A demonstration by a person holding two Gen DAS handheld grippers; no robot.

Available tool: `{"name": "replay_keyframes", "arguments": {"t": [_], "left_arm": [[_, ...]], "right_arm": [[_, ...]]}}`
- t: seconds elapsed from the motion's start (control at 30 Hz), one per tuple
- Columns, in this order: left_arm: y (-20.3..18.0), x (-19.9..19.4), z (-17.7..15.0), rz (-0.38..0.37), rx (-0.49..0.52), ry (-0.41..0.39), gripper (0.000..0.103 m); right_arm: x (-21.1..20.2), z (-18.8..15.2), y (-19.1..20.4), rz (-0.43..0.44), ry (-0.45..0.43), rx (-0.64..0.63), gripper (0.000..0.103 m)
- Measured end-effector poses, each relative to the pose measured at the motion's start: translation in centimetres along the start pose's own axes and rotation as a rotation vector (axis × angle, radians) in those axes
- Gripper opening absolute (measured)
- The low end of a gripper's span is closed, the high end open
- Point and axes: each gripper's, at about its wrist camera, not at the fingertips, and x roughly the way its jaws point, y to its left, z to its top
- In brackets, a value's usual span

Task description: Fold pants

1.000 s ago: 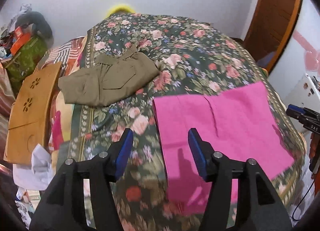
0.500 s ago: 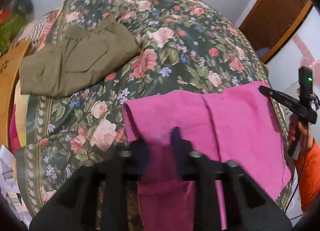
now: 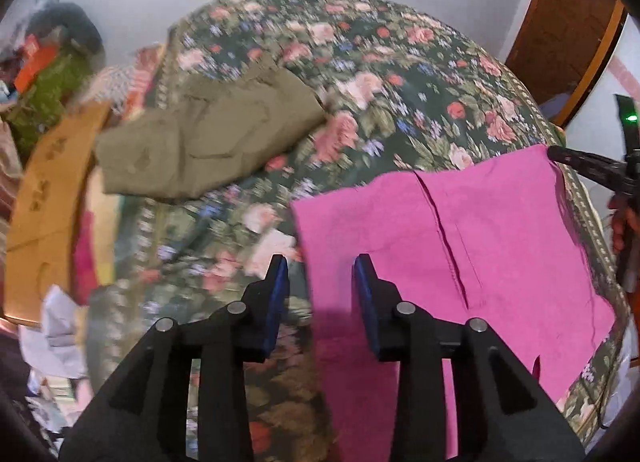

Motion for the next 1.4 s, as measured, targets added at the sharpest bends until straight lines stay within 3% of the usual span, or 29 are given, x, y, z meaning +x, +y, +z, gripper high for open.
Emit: {"name": "replay_keyframes", "arguments": {"t": [0.07,0.1,0.2,0.33,0.43,0.5,0.57,0.7,0.97,1.13,1.2,1.27,1.33,1.4], "left_arm": [[0.2,-1.3,0.1,-0.003,-0.002,-0.017,0.036],[0.2,-1.8,0.1,-0.018,-0.006,-0.026,0.036],[-0.4,-2.8,-0.3,-0.064,-0.007,-0.035,0.036],[-3.0,-2.2,-1.8,-0.092,0.037,0.005,0.036],[-4.9,-1.0,-3.8,-0.072,0.085,0.053,0.036],[-5.6,-1.3,-5.1,-0.025,0.120,0.017,0.040],[-6.0,-2.0,-6.1,0.006,0.153,-0.001,0.047],[-5.7,-3.2,-7.6,-0.001,0.158,-0.006,0.049],[-3.3,-5.8,-9.9,-0.030,0.062,0.002,0.061],[-0.6,-7.0,-10.1,-0.068,-0.058,0.010,0.064],[0.2,-6.6,-10.2,-0.090,-0.101,0.039,0.060],[0.3,-5.9,-10.2,-0.115,-0.120,0.071,0.033],[0.0,-5.4,-10.2,-0.155,-0.132,0.093,0.016],[-0.4,-5.6,-10.0,-0.129,-0.130,0.079,0.011]], "right_arm": [[-1.9,-0.1,1.2,0.040,-0.019,-0.015,0.049],[-2.9,-0.2,2.0,0.064,-0.039,-0.028,0.051],[-4.9,-0.7,5.2,0.144,-0.056,-0.099,0.052],[-4.2,-2.7,9.6,0.272,0.037,-0.138,0.053],[-2.0,-5.2,11.9,0.268,0.134,-0.196,0.053],[-0.7,-7.4,12.6,0.265,0.212,-0.208,0.053],[-1.5,-8.8,12.6,0.257,0.176,-0.218,0.053],[-3.6,-10.8,11.5,0.269,0.194,-0.218,0.053],[-6.7,-13.8,9.3,0.252,0.166,-0.162,0.053],[-8.3,-14.1,7.5,0.238,0.137,-0.085,0.053],[-8.5,-14.6,6.4,0.227,0.131,-0.050,0.053],[-8.3,-15.3,5.5,0.207,0.141,-0.021,0.053],[-7.8,-16.1,4.5,0.192,0.150,0.007,0.053],[-8.1,-16.5,3.9,0.199,0.138,0.016,0.054]]}}
